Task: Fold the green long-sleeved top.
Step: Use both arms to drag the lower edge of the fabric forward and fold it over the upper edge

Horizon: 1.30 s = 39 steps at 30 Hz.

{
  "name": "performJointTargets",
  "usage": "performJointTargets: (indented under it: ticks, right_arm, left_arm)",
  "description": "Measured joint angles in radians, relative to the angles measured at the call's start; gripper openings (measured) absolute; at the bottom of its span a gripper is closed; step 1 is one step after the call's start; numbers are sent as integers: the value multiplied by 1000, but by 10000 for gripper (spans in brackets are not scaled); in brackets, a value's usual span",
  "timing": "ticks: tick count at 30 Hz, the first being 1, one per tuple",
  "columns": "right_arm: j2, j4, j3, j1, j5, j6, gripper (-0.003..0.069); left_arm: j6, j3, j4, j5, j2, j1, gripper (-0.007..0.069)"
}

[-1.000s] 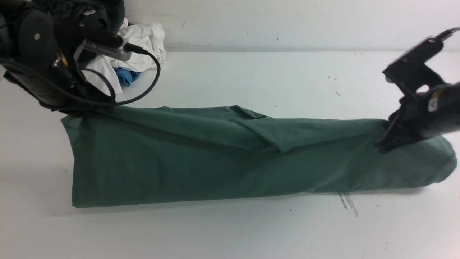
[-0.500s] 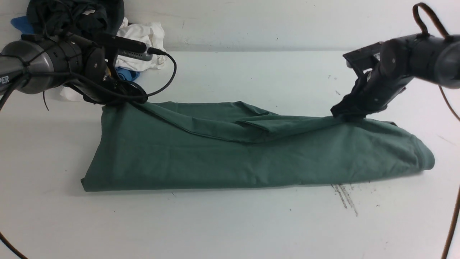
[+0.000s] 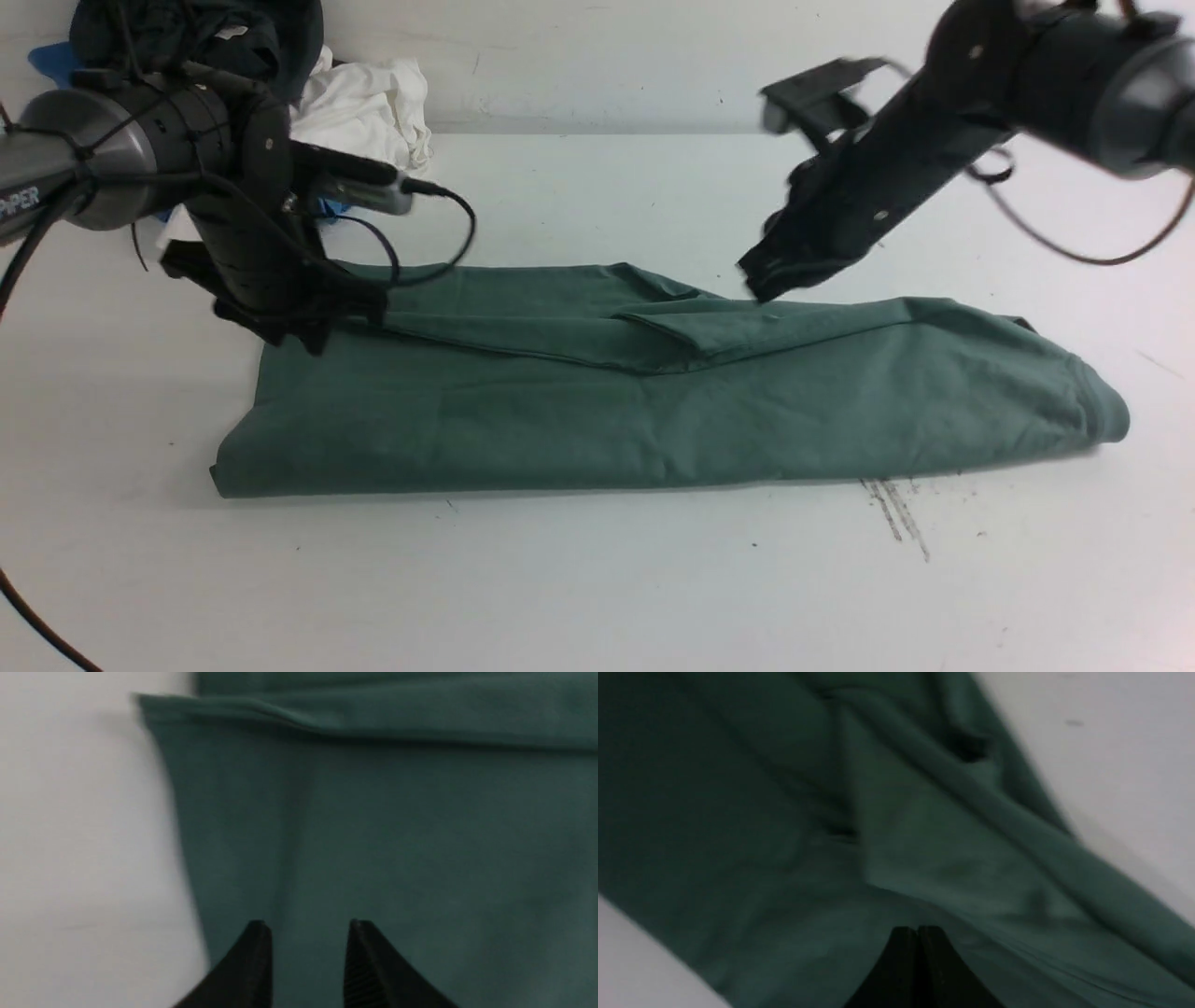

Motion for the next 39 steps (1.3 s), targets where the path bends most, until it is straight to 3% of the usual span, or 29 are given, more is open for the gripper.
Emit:
performJointTargets:
  ticks: [5, 11, 17, 18, 19, 20, 23, 27, 30, 34, 35, 37, 39]
  right_arm:
    - [113, 24, 0, 54, -2, -93, -13]
    - [162, -75, 0, 56, -168, -97, -14]
    - [179, -196, 0, 45, -576, 110, -14]
    - [188, -221, 0, 33, -700, 225, -14]
    - [189, -221, 0, 31, -700, 225, -14]
    - [195, -235, -1, 17, -771, 304, -14]
    - [199, -243, -15, -14, -770, 438, -14]
    - [184, -245, -51, -29, -656, 482, -14]
    - [135, -214, -81, -21, -453, 422, -14]
    - [135, -33, -92, 22, -248, 114, -14]
    - [141, -22, -92, 28, -242, 98, -14]
    - [185, 110, -91, 56, -224, -64, -14]
    - [244, 228, -91, 75, -303, -161, -14]
  left_arm:
    - [163, 47, -181, -6, 20, -37, 11]
    - [243, 76, -264, -10, 54, -37, -8]
    - [253, 75, -265, -8, 55, -37, -8]
    - [253, 75, -262, -7, 55, -37, -8]
    - [253, 75, -261, -7, 55, -37, -8]
    - [253, 75, -257, -5, 55, -37, -8]
    - [253, 75, -250, -3, 55, -38, -8]
    - [253, 73, -249, -5, 55, -38, -8]
    - [253, 62, -267, -31, 59, -38, -8]
    - [256, 46, -351, -109, 60, -38, -8]
    - [257, 45, -359, -112, 60, -38, -8]
    - [273, 43, -401, -133, 60, -38, -8]
    - [302, 43, -431, -133, 60, -38, -8]
